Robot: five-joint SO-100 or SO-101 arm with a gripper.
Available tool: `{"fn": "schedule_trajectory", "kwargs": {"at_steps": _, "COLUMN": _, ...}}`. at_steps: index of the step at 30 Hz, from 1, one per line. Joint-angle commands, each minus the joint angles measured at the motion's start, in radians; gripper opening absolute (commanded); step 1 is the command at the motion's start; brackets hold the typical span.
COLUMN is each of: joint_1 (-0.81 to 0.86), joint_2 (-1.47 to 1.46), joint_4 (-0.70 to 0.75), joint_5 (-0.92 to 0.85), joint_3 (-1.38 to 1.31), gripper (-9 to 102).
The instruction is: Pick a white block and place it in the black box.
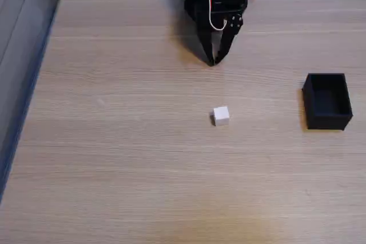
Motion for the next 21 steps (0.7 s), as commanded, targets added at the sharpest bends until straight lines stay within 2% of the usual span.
{"fn": "schedule_trajectory", "kwargs": {"at_steps": 1, "joint_1": 0.011, "joint_2": 0.006, "joint_4": 0.006, "joint_5": 0.005, "joint_3": 0.015, "gripper": 0}}
{"fn": "schedule_trajectory", "kwargs": {"at_steps": 21, "joint_1": 0.020, "joint_2": 0.006, "joint_4": 0.006, "joint_5": -0.003, "joint_3": 0.014, "gripper": 0}}
